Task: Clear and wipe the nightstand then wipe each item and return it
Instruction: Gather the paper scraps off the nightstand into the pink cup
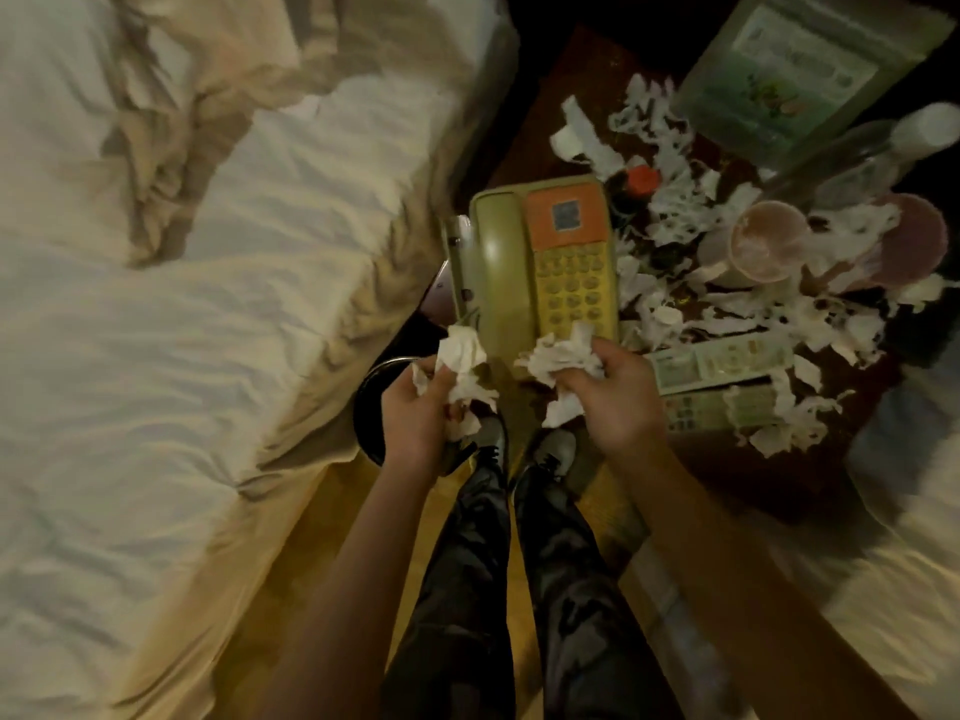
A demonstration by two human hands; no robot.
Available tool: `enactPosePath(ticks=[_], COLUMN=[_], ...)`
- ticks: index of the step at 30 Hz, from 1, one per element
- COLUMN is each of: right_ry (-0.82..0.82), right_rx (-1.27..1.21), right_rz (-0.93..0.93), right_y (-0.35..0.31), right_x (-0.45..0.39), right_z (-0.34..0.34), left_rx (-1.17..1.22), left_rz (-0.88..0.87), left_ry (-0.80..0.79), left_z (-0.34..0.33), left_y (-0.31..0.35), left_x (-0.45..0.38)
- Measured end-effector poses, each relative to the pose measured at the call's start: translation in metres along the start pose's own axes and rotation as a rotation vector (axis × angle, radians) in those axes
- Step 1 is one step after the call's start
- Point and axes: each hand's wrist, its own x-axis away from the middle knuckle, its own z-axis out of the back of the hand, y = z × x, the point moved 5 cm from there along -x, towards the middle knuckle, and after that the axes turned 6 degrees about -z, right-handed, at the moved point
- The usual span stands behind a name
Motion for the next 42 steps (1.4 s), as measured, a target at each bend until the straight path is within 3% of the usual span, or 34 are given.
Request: enactPosePath(ticks=[5,10,17,21,25,29,33,42], right_ry=[-0.204,-0.327,-0.321,-0.288,-0.297,-0.344,-0.353,-0.367], right_rx=[0.182,0.331,0.387,0.207,-0.093,-0.248,-0.347,-0.482], right_rz=[0.002,-0.169,-0.461,-0.667,-0.835,-0.839,-0.824,-0.868], right_y=[0.014,0.068,0.155,0.184,0.197,0.203,0.199,0.167], right_x=[0.006,-0.013,-0.064,-0.086,-0.099,-0.105,-0.102,-0.080], right_z=[-0.080,-0.158,-0.224,-0.248,-0.270,-0.279,-0.274,-0.244], left_rx=[0.065,0.135,0.112,0.199,0.348,0.510,0.452,0.439], left_rz=[0.177,0.376,0.607,0.690,0.648,0.638,0.638,0.666], left_ry=[0.133,0.226,0.201,0.179,0.146,0.035,-0.083,-0.042], left_z=[0.056,0.087,0.098,0.100,0.100,0.094,0.096,0.102], left_y=[-0.055,-0.122,-0.208,-0.245,-0.262,-0.263,-0.257,-0.206], left_x=[-0.003,-0.017,-0.047,-0.070,-0.096,-0.111,-0.115,-0.104])
